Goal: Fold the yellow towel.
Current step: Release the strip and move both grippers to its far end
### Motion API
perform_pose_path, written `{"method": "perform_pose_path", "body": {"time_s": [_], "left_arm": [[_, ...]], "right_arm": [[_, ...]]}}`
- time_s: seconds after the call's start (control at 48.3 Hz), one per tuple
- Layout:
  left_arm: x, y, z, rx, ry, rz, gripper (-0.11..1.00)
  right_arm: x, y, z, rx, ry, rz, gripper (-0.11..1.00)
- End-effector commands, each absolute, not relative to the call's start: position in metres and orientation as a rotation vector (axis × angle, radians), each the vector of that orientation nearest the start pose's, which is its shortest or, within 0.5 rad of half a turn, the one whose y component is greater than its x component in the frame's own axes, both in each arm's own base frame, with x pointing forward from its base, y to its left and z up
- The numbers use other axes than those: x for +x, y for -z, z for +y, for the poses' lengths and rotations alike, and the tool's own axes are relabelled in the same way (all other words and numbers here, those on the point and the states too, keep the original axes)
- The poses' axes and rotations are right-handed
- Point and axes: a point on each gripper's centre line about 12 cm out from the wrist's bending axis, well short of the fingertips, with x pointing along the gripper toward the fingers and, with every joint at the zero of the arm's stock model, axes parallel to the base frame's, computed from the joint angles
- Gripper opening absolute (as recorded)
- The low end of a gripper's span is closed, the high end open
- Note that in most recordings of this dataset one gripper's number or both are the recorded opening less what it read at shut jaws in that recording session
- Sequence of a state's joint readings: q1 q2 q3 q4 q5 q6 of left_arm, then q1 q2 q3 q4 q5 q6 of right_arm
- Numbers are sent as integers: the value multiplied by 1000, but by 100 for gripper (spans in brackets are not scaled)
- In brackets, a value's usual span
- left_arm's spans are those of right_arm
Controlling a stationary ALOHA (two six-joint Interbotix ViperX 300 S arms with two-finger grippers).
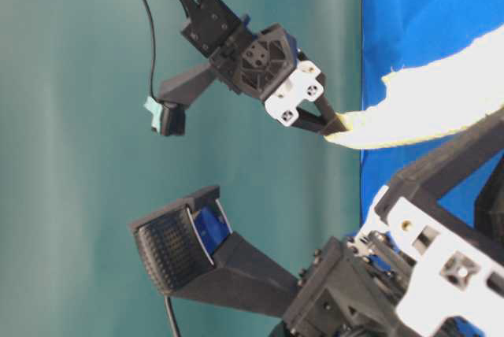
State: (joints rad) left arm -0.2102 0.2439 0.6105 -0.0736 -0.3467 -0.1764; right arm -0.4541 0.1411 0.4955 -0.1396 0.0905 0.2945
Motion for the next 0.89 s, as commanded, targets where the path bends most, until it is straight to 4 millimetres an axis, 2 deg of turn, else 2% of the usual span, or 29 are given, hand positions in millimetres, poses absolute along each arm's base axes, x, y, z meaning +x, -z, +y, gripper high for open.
{"method": "perform_pose_path", "body": {"time_s": [0.0, 0.269, 0.373, 0.414, 0.539, 0.58, 0.642, 0.704, 0.87], "left_arm": [[423, -139, -94, -182, 141, 473, 3], [422, -136, -90, -183, 132, 485, 6], [423, -137, -90, -183, 131, 482, 27], [423, -137, -89, -184, 130, 483, 38], [422, -136, -88, -183, 127, 490, 74], [420, -137, -88, -183, 127, 497, 81], [418, -138, -86, -182, 123, 516, 80], [414, -141, -84, -181, 118, 539, 76], [397, -170, -75, -180, 107, 585, 71]], "right_arm": [[392, -170, -196, 303, 506, 636, 5], [393, -168, -195, 303, 503, 641, 5], [394, -168, -194, 298, 500, 642, 6], [393, -167, -193, 297, 498, 646, 11], [394, -167, -192, 289, 493, 648, 41], [394, -168, -192, 287, 492, 645, 53], [392, -169, -191, 285, 492, 644, 70], [391, -173, -191, 276, 490, 641, 80], [385, -193, -188, 254, 485, 607, 74]]}}
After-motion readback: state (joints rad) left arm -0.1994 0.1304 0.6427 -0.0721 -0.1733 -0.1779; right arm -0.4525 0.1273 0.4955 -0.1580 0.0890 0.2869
